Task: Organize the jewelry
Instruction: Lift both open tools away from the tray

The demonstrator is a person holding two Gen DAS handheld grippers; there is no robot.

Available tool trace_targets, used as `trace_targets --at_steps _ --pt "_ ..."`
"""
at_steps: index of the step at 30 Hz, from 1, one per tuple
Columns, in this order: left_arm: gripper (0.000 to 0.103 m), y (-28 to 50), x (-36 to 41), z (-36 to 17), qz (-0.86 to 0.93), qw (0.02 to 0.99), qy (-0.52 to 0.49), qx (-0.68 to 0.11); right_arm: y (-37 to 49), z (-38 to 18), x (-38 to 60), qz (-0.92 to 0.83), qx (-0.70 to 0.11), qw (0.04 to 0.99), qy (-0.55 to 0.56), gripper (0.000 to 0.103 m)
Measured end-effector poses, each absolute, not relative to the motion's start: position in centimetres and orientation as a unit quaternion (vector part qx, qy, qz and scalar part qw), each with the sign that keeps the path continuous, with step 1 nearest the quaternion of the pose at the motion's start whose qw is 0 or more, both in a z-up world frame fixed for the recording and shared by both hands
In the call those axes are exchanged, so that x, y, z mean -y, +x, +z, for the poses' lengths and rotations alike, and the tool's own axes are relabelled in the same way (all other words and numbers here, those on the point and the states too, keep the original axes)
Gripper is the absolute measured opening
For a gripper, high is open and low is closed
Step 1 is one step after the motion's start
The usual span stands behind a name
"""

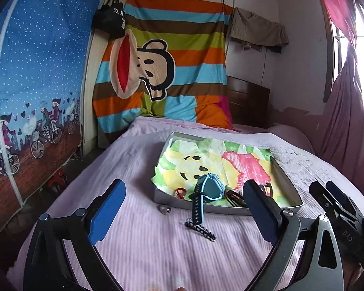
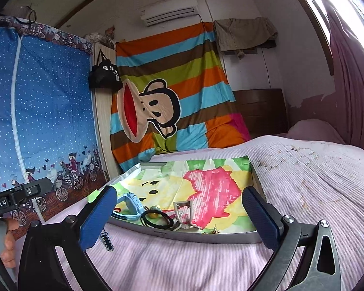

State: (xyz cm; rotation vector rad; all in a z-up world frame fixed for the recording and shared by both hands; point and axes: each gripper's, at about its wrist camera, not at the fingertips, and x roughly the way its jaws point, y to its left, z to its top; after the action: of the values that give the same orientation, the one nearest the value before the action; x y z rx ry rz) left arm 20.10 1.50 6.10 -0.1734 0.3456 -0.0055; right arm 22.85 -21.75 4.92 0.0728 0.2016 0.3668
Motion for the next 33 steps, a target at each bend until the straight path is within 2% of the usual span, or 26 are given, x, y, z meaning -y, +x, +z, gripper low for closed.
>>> trace_targets --at_steps 14,20,27,33 --pt "0.096 12.9 -6.0 6.6 0.047 0.986 -0.077 -0.137 17.2 7.1 16.7 0.229 -0.071 0.970 0.031 0.103" --pt "0.097 10.7 -7.7 6.7 0.051 0.988 -0.056 -0.132 16.1 6.4 14.7 0.232 -0.070 0.970 0.014 0.103" --pt "0.097 11.7 -8.3 5.7 0.051 0.985 -0.034 -0.160 16.6 4.7 12.2 0.240 -0.097 0.965 -0.034 0.103" --pt "0.097 14.0 -8.7 4.4 0.042 0.979 -0.038 -0.197 18.0 3.8 12.4 0.238 -0.123 0.963 -0.021 0.103"
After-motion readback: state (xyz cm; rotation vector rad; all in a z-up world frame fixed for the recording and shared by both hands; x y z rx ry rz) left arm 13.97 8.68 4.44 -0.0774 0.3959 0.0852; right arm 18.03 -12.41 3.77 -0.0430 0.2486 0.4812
